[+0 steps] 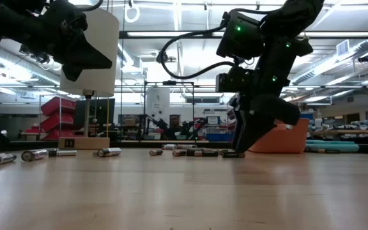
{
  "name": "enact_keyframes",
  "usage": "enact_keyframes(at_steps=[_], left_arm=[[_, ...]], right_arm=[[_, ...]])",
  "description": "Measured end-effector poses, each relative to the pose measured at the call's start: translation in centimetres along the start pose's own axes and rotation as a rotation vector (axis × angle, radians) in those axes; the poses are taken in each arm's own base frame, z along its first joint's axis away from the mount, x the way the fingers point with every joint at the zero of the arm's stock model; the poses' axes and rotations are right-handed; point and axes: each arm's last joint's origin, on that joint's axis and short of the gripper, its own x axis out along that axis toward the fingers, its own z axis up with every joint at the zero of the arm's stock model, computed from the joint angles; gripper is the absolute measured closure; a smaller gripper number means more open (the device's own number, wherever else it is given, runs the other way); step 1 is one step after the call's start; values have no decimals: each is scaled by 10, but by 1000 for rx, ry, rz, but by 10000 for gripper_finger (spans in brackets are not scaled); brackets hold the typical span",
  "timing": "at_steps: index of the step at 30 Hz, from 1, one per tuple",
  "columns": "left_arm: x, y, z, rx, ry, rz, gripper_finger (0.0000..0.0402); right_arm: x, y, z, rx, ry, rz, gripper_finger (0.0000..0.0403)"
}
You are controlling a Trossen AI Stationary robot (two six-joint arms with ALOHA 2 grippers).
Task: Sort batteries
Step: Put the black battery into the orange bin
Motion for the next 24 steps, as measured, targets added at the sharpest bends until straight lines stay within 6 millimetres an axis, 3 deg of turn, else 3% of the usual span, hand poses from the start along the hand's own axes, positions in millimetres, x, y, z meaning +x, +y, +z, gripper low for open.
enact_keyframes(at_steps=[18, 24], left_arm=[[3, 0, -1, -10, 9, 9, 371], [7, -1, -3, -14, 29, 15, 371]], right_arm=[[12, 4, -1, 49, 21, 30, 284], [12, 4, -1, 24, 25, 37, 304]])
